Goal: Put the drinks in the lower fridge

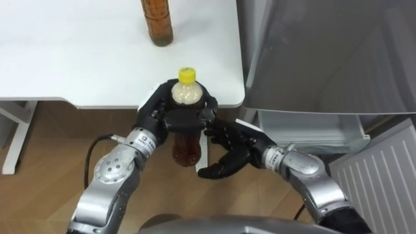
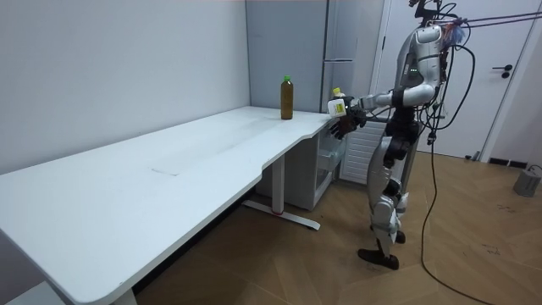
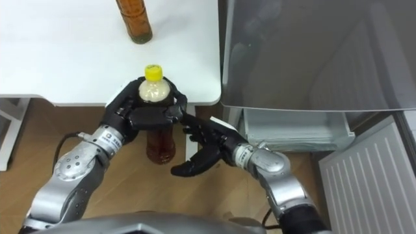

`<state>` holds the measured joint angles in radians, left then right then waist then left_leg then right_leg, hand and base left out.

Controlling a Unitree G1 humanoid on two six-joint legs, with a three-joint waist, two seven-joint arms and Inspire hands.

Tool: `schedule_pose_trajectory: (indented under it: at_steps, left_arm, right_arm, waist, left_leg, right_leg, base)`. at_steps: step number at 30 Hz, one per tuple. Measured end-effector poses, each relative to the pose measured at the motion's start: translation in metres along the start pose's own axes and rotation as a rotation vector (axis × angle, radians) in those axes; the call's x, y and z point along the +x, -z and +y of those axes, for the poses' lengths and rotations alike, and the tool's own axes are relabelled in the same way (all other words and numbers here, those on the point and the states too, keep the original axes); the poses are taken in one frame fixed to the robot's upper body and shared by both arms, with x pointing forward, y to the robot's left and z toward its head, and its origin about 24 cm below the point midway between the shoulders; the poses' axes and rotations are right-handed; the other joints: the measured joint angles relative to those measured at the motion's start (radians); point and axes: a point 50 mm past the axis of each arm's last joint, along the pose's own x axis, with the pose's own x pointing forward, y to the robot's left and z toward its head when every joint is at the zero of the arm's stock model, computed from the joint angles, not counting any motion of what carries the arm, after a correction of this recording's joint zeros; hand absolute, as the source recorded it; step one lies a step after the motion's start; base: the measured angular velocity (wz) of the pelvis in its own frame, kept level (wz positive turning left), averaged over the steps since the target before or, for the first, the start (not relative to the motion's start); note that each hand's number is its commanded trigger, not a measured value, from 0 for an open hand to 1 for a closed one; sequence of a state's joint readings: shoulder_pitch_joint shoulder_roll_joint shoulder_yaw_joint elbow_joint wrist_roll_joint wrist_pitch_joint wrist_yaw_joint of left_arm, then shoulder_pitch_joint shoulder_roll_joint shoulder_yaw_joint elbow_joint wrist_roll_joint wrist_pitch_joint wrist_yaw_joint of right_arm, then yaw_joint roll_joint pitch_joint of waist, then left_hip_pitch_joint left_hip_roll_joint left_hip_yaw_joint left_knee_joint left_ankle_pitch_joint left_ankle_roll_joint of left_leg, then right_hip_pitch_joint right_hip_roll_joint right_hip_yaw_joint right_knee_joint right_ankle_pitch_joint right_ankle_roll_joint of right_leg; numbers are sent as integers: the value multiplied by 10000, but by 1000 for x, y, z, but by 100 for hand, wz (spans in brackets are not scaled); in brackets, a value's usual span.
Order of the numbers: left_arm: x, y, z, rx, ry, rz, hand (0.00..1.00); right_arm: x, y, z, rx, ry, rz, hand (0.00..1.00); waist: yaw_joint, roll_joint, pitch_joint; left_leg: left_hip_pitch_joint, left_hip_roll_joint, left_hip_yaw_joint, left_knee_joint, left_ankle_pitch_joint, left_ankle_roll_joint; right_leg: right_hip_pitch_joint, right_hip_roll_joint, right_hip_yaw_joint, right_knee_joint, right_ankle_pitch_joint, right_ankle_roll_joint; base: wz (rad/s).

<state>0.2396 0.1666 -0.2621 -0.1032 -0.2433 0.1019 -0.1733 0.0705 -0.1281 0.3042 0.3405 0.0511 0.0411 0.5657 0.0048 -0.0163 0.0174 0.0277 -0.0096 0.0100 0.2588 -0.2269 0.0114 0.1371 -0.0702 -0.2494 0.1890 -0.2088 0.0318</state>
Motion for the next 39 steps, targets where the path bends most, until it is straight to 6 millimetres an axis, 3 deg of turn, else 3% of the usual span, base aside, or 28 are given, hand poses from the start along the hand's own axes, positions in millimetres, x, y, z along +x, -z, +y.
schedule_pose_trajectory:
  at_steps: [9, 18, 32, 33, 34, 35, 36, 37, 39]
  left_arm:
    - [3, 6, -7, 64, 388, 178, 100]
    - [3, 13, -7, 275, 454, 507, 100]
    - [9, 6, -13, 676, 807, 303, 100]
    - [9, 6, -13, 778, 822, 316, 100]
    - [9, 6, -13, 894, 849, 329, 100]
    - [9, 7, -14, 1080, 893, 366, 100]
    - [9, 7, -14, 1220, 913, 395, 100]
    - [9, 7, -15, 1345, 964, 418, 100]
    - [9, 7, -15, 1390, 1007, 426, 100]
  right_arm:
    - [6, -2, 17, 34, -1237, -178, 0]
    - [5, 0, 16, 324, -1333, -184, 0]
    - [1, 2, 14, 1247, -1496, -479, 0]
    - [1, 2, 14, 1267, -1511, -453, 3]
    - [1, 2, 14, 1290, -1520, -423, 28]
    - [1, 3, 15, 1321, -1536, -362, 65]
    - [1, 4, 15, 1351, -1556, -297, 88]
    - [2, 4, 15, 1357, -1575, -263, 100]
    - [2, 5, 16, 1372, -1576, -248, 100]
  waist:
    - [-5, -79, 45]
    - [1, -96, 51]
    - [13, -175, 16]
    - [23, -177, 17]
    - [23, -178, 17]
    - [27, -179, 17]
    - [31, -188, 21]
    - [33, -199, 25]
    - [32, -209, 25]
  left_leg:
    - [2, -6, 49, 28, 5, 3]
    - [-86, 3, 83, -15, 4, 4]
    - [-132, 22, 89, 174, 4, 4]
    - [-127, 25, 91, 169, 4, 4]
    - [-123, 26, 93, 163, 4, 4]
    - [-111, 27, 96, 155, 4, 4]
    - [-95, 30, 103, 147, 3, 4]
    - [-84, 36, 116, 139, 3, 4]
    - [-84, 41, 126, 136, 3, 3]
  right_leg:
    - [-70, -13, 30, -7, 0, 0]
    - [-116, -10, 30, 2, 0, 0]
    - [-150, -4, 32, 3, 7, -10]
    - [-153, 2, 52, 7, 9, -13]
    - [-153, 6, 60, 8, 10, -14]
    - [-148, 10, 71, 10, 12, -17]
    - [-143, 15, 88, 14, 15, -19]
    - [-143, 24, 117, 15, 18, -23]
    - [-145, 30, 124, 14, 23, -27]
  base:
    - [0]
    - [0]
    - [0]
    - [0]
    - [0]
    - [0]
    - [-4]
    - [-4]
    - [-2]
